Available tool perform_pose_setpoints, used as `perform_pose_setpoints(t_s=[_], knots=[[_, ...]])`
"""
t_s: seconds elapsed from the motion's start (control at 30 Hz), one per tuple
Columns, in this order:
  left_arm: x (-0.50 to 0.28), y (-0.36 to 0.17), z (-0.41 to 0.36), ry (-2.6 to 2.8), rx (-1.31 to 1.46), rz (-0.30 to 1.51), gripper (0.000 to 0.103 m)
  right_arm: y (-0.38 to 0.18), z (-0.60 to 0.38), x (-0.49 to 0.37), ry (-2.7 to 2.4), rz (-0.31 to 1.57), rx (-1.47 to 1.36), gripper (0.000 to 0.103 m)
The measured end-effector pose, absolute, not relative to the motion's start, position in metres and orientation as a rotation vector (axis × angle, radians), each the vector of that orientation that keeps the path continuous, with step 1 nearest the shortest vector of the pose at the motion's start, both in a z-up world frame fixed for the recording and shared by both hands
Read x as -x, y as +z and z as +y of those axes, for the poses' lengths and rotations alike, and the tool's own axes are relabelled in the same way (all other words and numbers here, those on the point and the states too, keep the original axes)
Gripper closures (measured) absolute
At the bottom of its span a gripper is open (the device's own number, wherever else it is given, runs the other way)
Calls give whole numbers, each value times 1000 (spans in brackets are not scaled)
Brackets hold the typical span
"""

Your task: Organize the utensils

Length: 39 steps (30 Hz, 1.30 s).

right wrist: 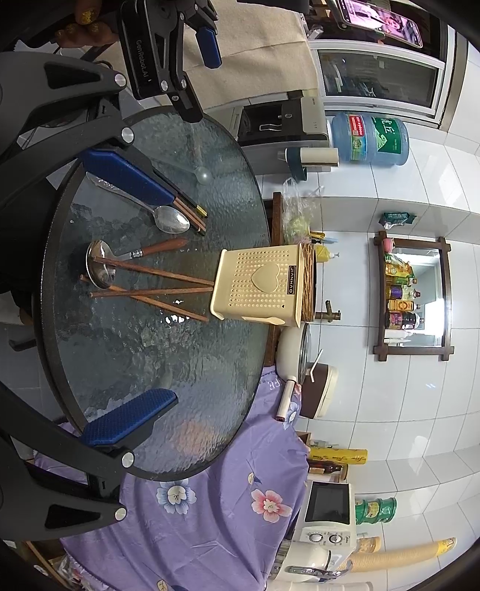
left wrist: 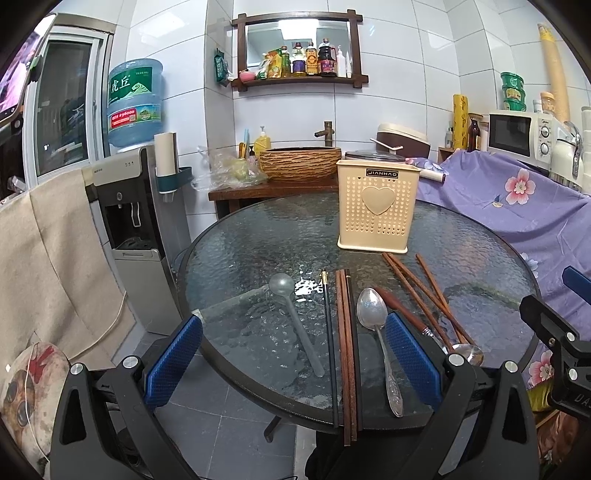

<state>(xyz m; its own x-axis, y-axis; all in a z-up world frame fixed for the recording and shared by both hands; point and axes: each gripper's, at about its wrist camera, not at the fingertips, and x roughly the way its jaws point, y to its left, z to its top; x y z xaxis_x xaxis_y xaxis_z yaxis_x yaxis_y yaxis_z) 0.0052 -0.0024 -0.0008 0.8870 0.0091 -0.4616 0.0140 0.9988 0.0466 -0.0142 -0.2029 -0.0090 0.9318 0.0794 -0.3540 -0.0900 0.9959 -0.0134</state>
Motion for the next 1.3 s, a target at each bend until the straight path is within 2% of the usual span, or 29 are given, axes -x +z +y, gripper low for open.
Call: perform_pose_setpoints(t_s=[0.77,1.1,1.2,1.3], knots=[[-9,-6,-1,-19,-44,482,6,-11,-202,4,97,386,26,5],[-43,-14,36,-7,13,589,6,-13,-213,-34,121,487,28,5],[-58,-14,40,-14,-22,609,10,-16,-218,-55,136,539,13,5],[-78,-18,42,-48,-24,667,20,-19,-222,-78,148,595,9,7]])
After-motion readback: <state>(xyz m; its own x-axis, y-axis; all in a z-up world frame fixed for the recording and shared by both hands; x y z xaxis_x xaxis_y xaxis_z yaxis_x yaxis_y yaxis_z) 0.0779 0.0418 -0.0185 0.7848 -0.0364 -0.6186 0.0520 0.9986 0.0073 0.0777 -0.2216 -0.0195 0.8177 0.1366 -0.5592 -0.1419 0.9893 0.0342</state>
